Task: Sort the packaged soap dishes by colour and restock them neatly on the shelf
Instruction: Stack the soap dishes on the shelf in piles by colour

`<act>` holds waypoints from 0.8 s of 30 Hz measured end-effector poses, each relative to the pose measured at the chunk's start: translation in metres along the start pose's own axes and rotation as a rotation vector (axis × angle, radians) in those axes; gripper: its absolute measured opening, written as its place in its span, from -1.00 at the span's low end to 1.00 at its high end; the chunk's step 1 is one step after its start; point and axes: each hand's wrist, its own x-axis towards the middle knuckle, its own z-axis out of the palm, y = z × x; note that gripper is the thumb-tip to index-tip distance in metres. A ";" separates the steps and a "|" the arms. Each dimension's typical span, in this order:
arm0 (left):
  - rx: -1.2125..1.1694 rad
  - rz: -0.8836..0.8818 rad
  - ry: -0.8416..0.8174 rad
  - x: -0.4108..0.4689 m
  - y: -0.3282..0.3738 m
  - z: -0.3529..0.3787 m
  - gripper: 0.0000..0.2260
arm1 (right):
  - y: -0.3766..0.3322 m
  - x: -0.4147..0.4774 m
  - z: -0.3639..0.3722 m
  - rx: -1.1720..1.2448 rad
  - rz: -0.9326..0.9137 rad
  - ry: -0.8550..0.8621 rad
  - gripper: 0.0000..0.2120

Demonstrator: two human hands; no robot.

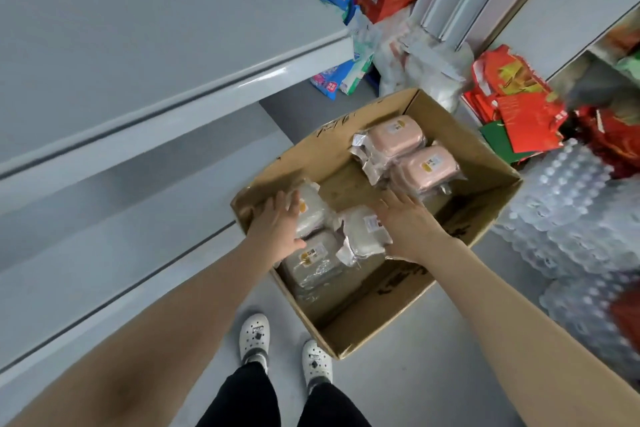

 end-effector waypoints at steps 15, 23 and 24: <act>-0.201 -0.232 0.509 -0.128 0.007 -0.115 -0.20 | 0.002 -0.002 -0.138 0.641 -0.287 0.717 -0.28; -0.120 -0.459 0.740 -0.247 -0.056 -0.170 -0.23 | -0.108 0.057 -0.253 0.553 -0.521 0.835 -0.37; -0.085 -0.493 0.767 -0.261 -0.070 -0.174 -0.23 | -0.123 0.066 -0.264 0.552 -0.534 0.809 -0.38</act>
